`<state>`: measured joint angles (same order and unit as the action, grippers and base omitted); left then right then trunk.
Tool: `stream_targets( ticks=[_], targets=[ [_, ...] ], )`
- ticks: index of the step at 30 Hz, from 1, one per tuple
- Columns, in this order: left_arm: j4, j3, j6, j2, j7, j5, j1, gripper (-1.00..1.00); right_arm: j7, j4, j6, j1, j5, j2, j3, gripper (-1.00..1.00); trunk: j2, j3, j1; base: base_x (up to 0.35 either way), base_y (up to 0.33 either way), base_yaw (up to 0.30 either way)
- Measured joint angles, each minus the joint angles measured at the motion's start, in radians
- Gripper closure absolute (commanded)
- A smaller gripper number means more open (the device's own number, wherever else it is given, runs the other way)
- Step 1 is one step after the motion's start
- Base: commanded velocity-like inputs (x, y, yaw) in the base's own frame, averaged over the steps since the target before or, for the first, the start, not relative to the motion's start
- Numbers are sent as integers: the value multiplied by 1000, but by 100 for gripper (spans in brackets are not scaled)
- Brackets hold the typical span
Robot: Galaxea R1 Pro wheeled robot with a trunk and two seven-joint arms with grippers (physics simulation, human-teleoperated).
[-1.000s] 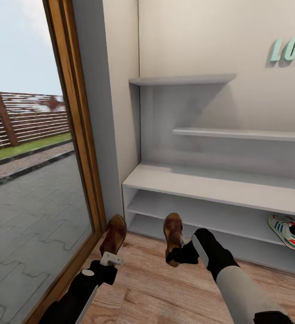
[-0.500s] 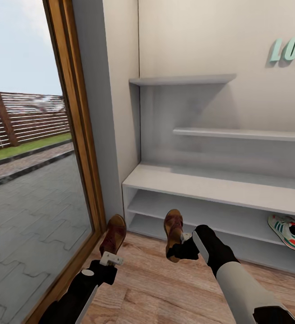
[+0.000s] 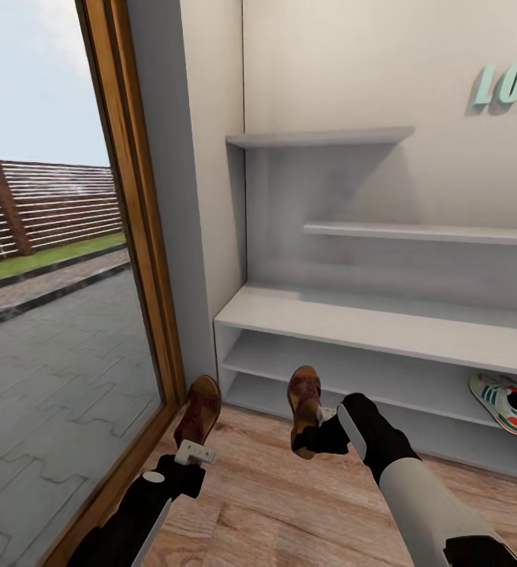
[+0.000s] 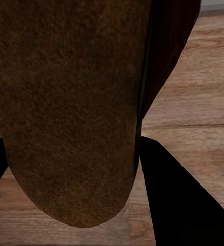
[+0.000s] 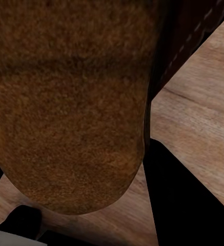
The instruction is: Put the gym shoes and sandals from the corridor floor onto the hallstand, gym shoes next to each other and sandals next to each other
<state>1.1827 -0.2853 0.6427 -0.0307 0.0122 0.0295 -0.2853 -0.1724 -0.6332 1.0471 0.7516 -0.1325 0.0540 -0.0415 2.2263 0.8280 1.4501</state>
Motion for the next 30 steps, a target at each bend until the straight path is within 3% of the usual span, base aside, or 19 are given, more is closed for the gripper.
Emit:
stream_targets(
  ticks=[7,11,16,19,22,26,27,30],
  targets=[
    [0,-1,0,0,0,0,0,100,0,1,0,0,1,0,1,100,42,19,23,0,0,0],
    [0,-5,0,-1,0,0,4,100,0,1,0,0,1,1,1,100,42,19,23,0,0,0],
    [12,-70,-2,-4,-2,2,63,100,-1,2,0,0,2,3,0,100,42,19,23,0,0,0],
    [36,-114,-45,-4,-4,7,92,100,-1,4,0,0,5,4,-2,100,42,19,23,0,0,0],
    [57,-130,-176,-5,-6,10,130,100,0,5,0,0,7,4,-4,100,42,19,23,0,0,0],
    [103,-137,-440,-6,-7,15,211,100,-1,6,0,0,9,5,-5,100,42,19,23,0,0,0],
    [111,-137,-471,-7,-7,15,218,100,-1,6,0,0,9,5,-5,100,42,19,23,0,0,0],
    [199,-136,-646,-10,-9,16,277,100,-1,11,0,0,9,6,-5,100,42,19,23,0,0,0]
  ],
)
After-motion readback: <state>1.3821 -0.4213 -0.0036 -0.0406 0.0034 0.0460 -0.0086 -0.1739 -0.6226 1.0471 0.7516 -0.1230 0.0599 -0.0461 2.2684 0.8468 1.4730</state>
